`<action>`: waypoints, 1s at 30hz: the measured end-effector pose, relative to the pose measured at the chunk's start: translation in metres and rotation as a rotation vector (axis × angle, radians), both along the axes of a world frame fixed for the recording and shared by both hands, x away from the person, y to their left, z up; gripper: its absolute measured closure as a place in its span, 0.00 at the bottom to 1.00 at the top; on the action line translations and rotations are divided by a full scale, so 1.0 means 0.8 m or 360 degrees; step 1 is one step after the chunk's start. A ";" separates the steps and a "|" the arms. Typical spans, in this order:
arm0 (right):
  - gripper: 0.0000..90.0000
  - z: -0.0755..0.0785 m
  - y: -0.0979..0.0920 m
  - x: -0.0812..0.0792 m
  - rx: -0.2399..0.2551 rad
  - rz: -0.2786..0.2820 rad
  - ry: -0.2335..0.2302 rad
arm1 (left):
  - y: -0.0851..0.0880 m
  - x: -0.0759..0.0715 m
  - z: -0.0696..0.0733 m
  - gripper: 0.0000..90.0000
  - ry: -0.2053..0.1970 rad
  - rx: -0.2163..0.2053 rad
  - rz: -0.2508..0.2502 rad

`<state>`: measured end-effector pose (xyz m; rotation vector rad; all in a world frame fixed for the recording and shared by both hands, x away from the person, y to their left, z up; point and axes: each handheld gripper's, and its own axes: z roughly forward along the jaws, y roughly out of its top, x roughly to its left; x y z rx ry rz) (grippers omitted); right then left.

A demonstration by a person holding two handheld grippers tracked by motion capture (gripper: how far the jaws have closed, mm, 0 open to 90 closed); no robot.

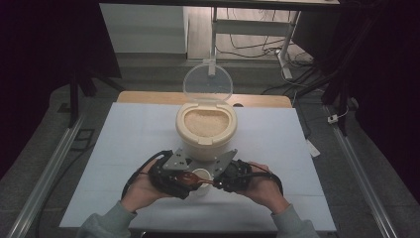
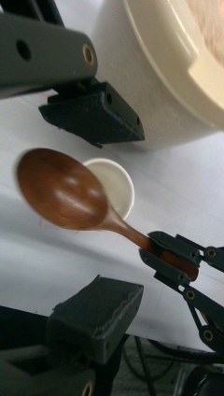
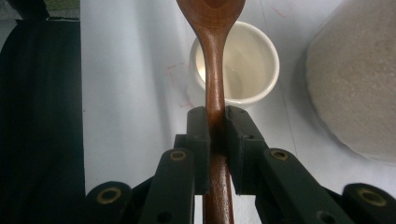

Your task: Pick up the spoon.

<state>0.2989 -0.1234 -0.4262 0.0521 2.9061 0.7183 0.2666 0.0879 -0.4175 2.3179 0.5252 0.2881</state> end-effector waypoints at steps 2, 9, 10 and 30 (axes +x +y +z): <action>0.89 -0.001 0.002 -0.002 -0.0001 0.0008 -0.0012 | -0.008 0.006 -0.005 0.34 0.0041 0.0046 -0.0062; 0.89 0.004 0.007 -0.010 0.0016 0.0060 -0.0068 | -0.022 0.010 -0.013 0.47 0.0089 0.0159 -0.0161; 0.89 0.005 0.008 -0.011 0.0002 0.0077 -0.0046 | -0.024 0.010 -0.014 0.49 0.0095 0.0173 -0.0174; 0.89 0.005 0.012 -0.029 0.0028 0.0293 -0.0200 | -0.030 0.016 -0.034 0.85 0.0264 0.0292 -0.0367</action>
